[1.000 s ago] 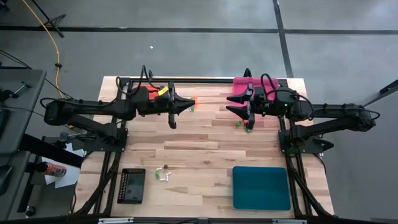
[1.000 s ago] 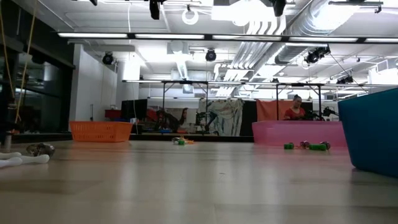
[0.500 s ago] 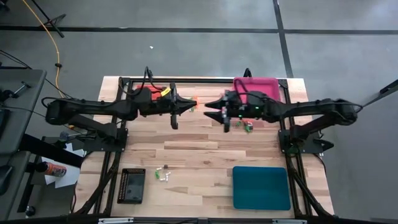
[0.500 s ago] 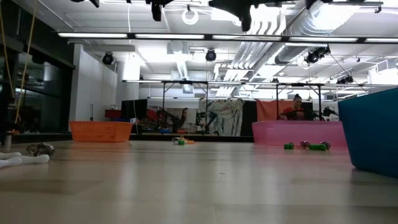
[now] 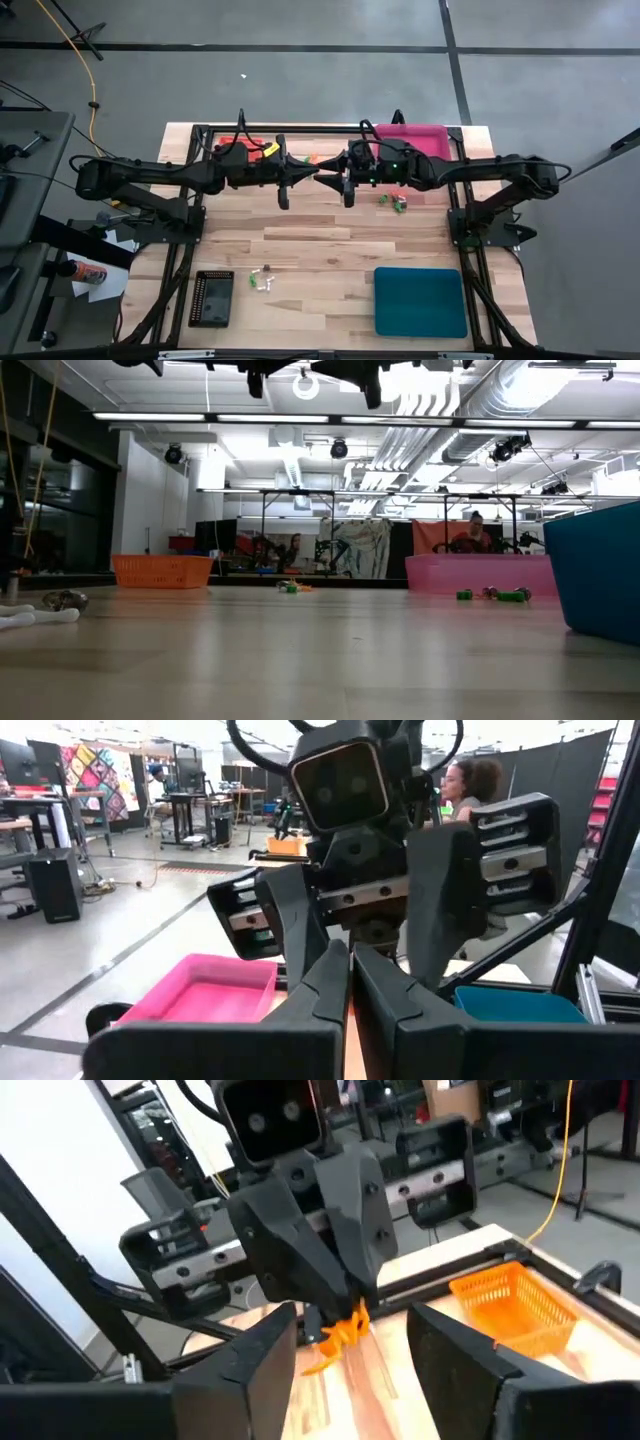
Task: Sort Halloween decoration
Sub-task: Put the orange spider toy into the pink bin
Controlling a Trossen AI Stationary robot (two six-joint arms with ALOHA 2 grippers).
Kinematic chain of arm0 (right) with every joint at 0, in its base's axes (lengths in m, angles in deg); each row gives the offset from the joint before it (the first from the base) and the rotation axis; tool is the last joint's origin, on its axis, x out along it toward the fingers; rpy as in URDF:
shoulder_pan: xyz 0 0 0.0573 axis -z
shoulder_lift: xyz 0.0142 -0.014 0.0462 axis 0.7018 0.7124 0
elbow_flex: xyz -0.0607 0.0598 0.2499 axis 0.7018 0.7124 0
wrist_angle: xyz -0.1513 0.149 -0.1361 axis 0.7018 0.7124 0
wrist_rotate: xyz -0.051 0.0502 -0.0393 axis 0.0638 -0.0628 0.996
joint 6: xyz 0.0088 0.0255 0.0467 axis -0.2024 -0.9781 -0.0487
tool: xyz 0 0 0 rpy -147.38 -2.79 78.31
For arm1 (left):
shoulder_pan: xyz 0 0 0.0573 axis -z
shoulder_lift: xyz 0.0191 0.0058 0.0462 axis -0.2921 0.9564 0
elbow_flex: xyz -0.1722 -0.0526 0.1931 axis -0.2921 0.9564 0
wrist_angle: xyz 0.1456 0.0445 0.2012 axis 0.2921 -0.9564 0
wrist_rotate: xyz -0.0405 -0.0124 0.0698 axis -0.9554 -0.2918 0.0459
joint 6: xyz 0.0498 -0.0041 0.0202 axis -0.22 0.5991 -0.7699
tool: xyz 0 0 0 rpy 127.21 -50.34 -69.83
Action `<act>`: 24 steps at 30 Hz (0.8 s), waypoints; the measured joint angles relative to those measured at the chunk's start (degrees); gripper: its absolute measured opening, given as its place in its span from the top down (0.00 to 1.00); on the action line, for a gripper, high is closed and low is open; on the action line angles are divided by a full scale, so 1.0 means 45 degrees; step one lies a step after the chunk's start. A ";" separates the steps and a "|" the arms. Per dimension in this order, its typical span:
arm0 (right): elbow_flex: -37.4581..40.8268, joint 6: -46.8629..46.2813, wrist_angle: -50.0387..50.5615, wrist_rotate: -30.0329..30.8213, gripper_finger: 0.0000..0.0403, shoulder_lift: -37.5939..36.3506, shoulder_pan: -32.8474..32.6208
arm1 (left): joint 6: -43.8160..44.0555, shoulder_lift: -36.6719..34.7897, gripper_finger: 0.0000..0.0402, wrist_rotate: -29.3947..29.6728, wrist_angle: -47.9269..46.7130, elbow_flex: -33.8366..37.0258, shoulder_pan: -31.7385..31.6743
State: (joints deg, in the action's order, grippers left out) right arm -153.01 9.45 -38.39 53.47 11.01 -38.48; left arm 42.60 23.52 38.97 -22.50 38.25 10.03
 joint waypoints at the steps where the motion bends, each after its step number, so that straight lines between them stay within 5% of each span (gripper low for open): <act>1: 0.0000 -0.0070 0.0000 0.0005 0.58 0.0000 0.0005 | -0.0005 0.0000 1.00 -0.0001 0.0019 0.0000 0.0000; 11: 0.0000 -0.0037 0.0006 -0.0031 0.97 0.0039 0.0004 | -0.0024 -0.0005 1.00 0.0004 0.0165 0.0000 -0.0005; 19: 0.0000 0.0317 0.0125 -0.0251 0.99 -0.0036 0.0030 | -0.0346 -0.0036 0.91 -0.0011 0.0061 0.0000 -0.0011; 24: 0.0005 0.1065 0.1627 -0.0223 0.99 -0.1127 0.0394 | 0.0007 -0.0998 0.77 0.0107 -0.2147 0.0000 -0.0155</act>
State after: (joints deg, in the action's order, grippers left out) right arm -152.99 14.24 -31.07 52.46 5.94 -36.71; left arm 42.63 19.03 39.45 -32.16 38.25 9.33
